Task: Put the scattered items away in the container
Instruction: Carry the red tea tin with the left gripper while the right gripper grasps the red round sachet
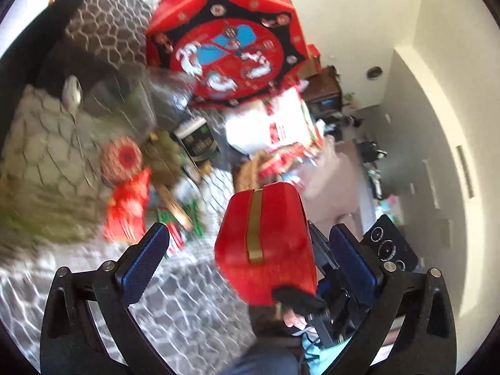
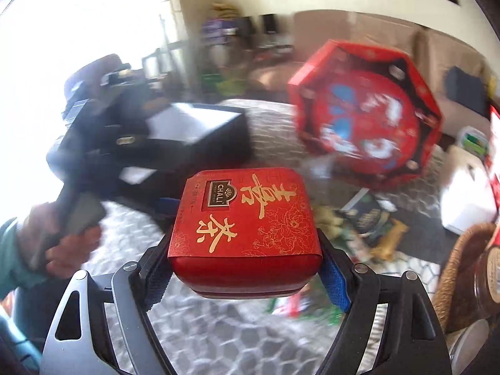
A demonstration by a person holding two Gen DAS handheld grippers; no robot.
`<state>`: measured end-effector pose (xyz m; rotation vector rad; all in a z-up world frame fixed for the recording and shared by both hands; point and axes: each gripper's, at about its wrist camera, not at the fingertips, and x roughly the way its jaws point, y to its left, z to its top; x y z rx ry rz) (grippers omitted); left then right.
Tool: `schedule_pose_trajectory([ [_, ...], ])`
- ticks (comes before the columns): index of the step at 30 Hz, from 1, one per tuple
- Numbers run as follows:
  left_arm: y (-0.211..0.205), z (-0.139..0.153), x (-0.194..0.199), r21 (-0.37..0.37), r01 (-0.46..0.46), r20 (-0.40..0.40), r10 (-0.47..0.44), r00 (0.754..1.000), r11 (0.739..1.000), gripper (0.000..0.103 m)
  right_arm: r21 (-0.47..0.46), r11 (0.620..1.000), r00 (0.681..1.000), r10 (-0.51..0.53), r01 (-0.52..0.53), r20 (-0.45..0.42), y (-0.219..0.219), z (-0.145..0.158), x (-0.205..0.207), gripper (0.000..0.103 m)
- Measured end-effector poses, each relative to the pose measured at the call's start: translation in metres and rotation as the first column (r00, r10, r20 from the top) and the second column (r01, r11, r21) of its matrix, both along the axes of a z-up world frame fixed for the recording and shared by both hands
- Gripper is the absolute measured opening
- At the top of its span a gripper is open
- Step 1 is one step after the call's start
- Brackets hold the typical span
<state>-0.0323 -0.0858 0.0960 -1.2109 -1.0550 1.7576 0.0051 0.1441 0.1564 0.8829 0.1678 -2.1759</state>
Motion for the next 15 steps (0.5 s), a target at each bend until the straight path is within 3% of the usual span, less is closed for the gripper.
schedule_pose_trajectory([
  [4,0.006,0.003,0.019,0.009,0.109,-0.003,-0.109,0.994,0.994,0.101,-0.002,0.991,0.991,0.131,-0.131,0.008,-0.024,0.012,0.024,0.083],
  [7,0.002,0.008,0.033,0.055,0.153,-0.022,-0.152,0.988,0.987,0.072,0.013,0.971,0.970,0.240,-0.240,0.031,-0.041,0.017,0.037,0.083],
  [9,-0.006,0.012,0.044,0.046,0.151,-0.018,-0.150,0.988,0.987,0.072,0.035,0.957,0.958,0.286,-0.287,0.033,-0.051,0.020,0.047,0.083],
  [12,-0.026,0.015,0.061,0.042,0.103,-0.004,-0.102,0.995,0.994,0.067,0.062,0.937,0.938,0.341,-0.344,0.059,-0.064,0.022,0.056,0.084],
  [15,-0.069,0.021,0.072,0.105,-0.018,0.008,0.017,1.000,0.994,0.063,0.065,0.945,0.947,0.320,-0.322,0.037,-0.063,0.024,0.063,0.088],
])
